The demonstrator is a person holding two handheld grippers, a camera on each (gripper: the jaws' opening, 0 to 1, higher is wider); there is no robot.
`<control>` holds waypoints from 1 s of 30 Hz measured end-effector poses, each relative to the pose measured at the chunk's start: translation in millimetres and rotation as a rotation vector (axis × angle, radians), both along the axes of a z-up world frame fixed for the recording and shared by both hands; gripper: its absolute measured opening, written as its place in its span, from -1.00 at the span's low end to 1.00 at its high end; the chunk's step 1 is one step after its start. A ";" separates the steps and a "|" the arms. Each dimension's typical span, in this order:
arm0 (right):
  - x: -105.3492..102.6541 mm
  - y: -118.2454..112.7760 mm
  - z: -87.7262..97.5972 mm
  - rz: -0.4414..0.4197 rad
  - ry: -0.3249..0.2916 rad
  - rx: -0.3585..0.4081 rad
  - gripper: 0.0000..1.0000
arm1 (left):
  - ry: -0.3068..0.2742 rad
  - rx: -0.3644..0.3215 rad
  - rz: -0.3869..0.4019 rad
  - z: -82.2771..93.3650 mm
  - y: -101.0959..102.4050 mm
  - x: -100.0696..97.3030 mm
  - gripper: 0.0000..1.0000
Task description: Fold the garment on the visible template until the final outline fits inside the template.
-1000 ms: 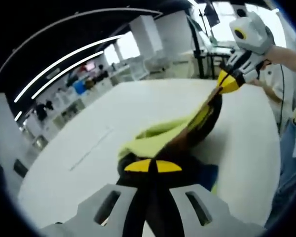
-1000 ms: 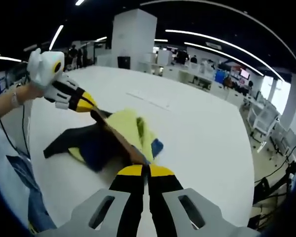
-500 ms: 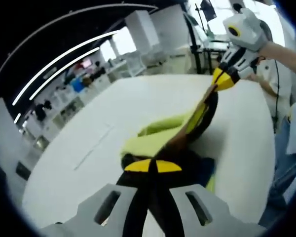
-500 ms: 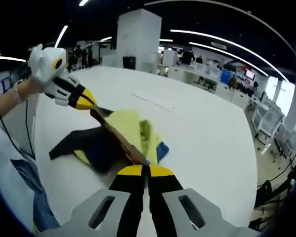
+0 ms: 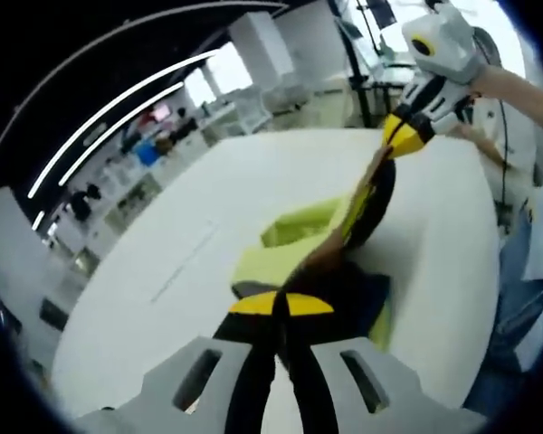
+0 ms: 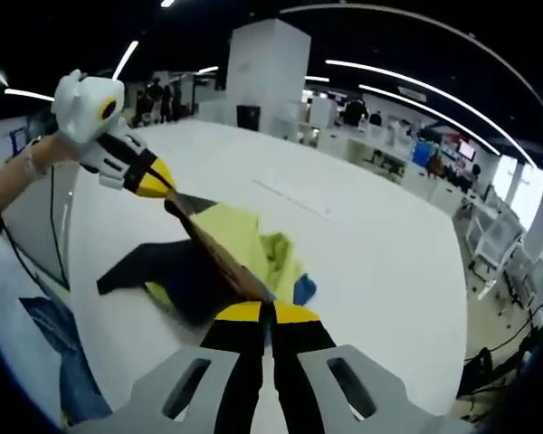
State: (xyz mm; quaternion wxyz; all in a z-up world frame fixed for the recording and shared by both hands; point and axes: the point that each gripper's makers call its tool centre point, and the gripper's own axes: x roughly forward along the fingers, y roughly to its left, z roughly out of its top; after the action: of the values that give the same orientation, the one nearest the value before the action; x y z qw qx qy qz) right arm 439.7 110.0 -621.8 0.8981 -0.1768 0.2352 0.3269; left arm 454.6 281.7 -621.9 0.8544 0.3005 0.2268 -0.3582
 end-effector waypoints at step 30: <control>4.1 27.0 71.1 0.152 -0.117 -0.060 -0.96 | -0.007 0.065 -0.011 64.7 24.7 -14.7 -1.00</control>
State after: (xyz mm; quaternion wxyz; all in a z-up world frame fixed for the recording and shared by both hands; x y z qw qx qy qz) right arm 443.9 137.0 -550.6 0.8772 -0.2398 0.1780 0.3759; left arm 439.9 306.4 -557.2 0.8431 0.3305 0.2336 -0.3542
